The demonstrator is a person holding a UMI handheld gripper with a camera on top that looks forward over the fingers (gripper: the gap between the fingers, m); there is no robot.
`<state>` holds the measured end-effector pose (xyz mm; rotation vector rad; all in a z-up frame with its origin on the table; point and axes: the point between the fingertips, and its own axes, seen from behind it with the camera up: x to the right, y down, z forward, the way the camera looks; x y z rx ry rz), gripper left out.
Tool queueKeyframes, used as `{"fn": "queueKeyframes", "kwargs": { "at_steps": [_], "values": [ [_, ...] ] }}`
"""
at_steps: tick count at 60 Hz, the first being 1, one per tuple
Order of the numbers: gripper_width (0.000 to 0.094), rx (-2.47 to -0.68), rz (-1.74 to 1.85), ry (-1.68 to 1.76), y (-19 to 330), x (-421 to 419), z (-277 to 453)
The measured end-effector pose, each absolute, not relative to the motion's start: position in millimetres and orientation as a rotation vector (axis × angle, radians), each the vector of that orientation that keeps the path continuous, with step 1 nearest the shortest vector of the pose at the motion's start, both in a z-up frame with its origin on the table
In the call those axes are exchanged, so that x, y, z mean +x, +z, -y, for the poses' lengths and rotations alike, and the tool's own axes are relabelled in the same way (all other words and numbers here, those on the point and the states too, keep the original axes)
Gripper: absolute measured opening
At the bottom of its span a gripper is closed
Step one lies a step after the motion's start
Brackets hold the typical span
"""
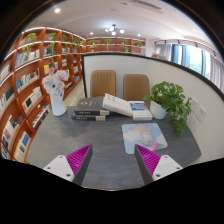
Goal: Arrange mouse
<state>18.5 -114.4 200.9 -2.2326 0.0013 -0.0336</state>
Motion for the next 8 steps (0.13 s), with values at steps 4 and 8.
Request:
{"fn": "queueKeyframes", "kwargs": {
  "at_steps": [4,8],
  "values": [
    [0.0858,-2.229,-0.005,-0.037,200.4,16.1,118.7],
    [0.0855,-2.237,-0.007,-0.031,196.8,13.0,123.4]
  ]
}}
